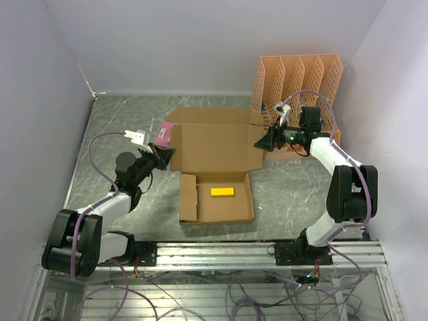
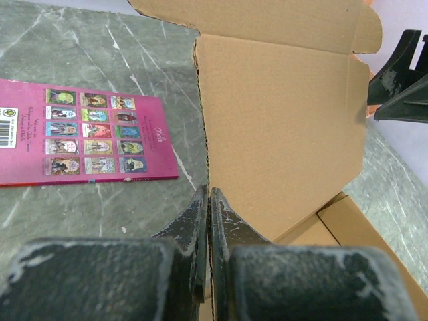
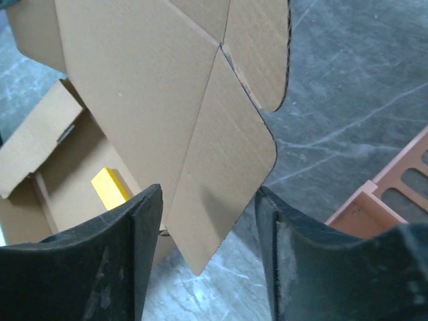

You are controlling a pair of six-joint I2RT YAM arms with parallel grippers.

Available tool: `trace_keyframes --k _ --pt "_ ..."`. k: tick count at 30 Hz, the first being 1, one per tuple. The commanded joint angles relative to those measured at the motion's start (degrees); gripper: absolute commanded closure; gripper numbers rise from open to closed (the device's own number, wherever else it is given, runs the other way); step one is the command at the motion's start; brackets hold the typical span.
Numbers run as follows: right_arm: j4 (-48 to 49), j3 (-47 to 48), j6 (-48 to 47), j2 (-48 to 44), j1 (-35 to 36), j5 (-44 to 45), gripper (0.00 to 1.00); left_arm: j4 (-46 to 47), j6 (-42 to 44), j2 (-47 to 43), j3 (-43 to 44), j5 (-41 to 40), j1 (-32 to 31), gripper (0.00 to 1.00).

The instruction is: Fold the paper box

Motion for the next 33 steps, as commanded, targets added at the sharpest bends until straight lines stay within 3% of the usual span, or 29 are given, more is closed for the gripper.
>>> trace_keyframes --k 1,9,15,21,27,33 --pt "2.9 1.4 0.1 0.8 -0.1 -4.2 0.5 3.6 1.5 0.3 2.4 0.5 -0.4 0.91" --pt "5.1 1.0 1.4 -3.1 1.6 -0.1 1.0 -0.1 0.1 -1.5 3.6 -4.9 -1.2 0.91" --pt "10.1 0.0 3.1 -7.2 6.0 8.0 1.0 -6.5 1.9 -3.2 6.5 -14.7 -6.0 0.91" --pt "16.9 -4.6 3.2 -10.8 13.7 21.4 1.0 -12.4 0.9 -3.2 9.7 -25.2 -9.5 0.92" --pt "27.2 -12.5 3.0 -14.3 19.3 33.0 1.0 -16.1 1.6 -3.2 11.2 -41.6 -17.9 0.92" --pt "34.0 -15.9 2.9 -15.2 24.8 41.7 1.0 -17.8 2.3 -0.9 13.7 -53.1 -23.7 0.93"
